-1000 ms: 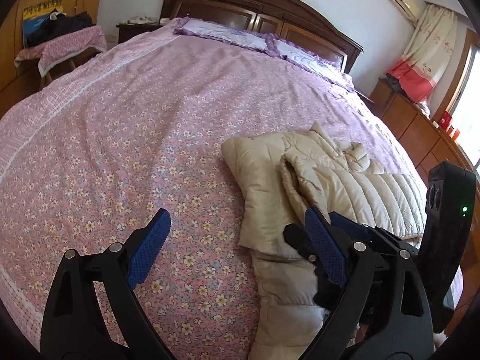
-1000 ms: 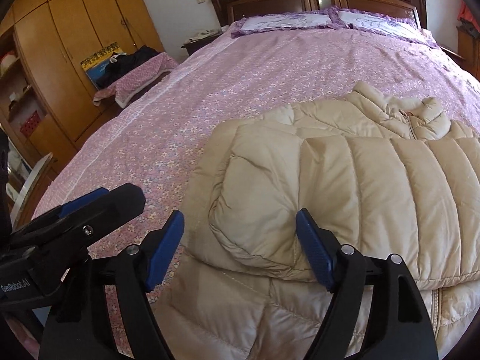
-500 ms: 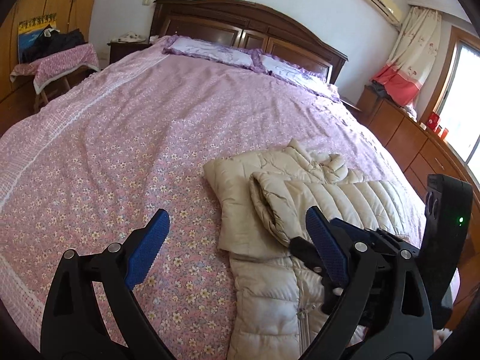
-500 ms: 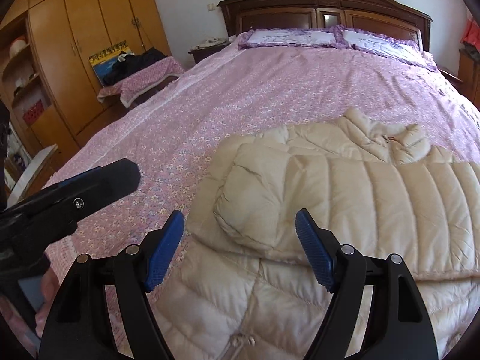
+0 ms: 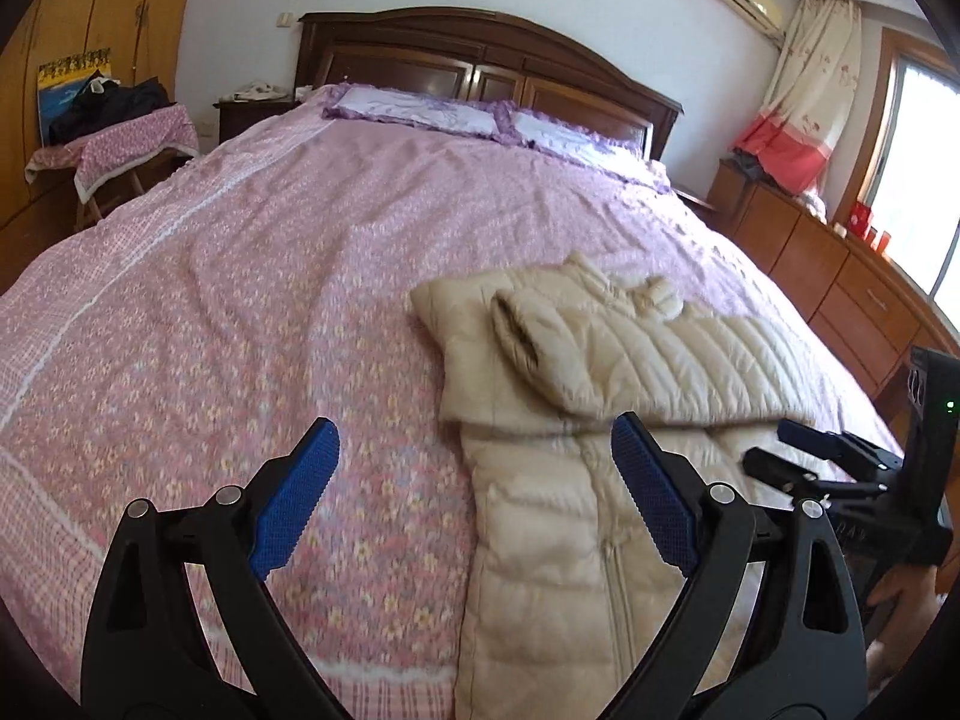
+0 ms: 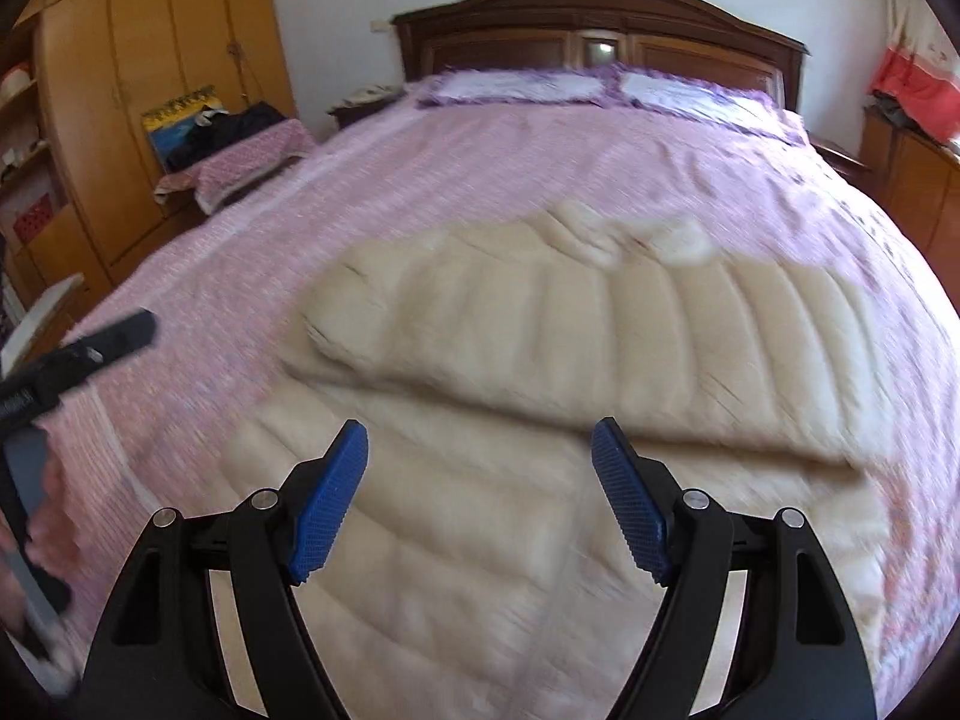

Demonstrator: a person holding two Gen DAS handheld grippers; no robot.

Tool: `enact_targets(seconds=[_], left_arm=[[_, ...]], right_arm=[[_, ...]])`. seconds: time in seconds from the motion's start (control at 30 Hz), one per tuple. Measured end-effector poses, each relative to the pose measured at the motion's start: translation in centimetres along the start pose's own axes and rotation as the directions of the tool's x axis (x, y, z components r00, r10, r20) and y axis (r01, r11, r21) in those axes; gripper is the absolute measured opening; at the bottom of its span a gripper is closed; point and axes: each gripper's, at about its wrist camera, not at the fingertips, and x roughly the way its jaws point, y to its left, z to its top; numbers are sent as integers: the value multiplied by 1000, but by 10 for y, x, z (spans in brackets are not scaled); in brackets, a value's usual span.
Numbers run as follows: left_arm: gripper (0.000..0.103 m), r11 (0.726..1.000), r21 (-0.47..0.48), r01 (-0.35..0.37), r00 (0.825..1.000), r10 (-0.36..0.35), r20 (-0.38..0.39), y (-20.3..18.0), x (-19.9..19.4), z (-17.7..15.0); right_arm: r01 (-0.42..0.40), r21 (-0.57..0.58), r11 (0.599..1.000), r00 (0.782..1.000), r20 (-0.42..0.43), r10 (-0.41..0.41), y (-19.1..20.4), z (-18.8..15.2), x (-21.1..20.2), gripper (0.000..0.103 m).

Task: Fold large clothes
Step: 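Move both tools to the hem of the jacket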

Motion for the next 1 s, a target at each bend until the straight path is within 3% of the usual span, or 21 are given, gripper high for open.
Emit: enact_targets(seconds=[0.2,0.37,0.57,0.7,0.8,0.9,1.0], left_arm=[[91,998,69,8,999,-4,-50,-13,-6,-40],[92,997,79,14,993,-5,-118,-9,-1,-68],[92,997,76,23,983,-9,-184,-5,-7,-101],[93,996,78,43,978,-26,-207,-8,-20,-126],[93,997,78,23,980,-7,-199,-11,-28,-144],[93,999,45,27,991,-21,-133,-7,-46,-166],[93,999,46,22,996,-18,-83,-11,-68,-188]], right_arm=[[31,149,988,999,-43,-25,-58,-60,-14,75],[50,184,982,999,-28,-45,-85,-90,-41,75],[110,145,983,994,6,-112,-104,-117,-77,75],[120,240,963,992,7,-125,-123,-144,-103,75],[82,335,939,995,28,-97,-136,-169,-124,75],[28,426,904,996,64,-61,-146,-196,-143,75],[-1,433,901,992,116,-54,-148,-211,-160,75]])
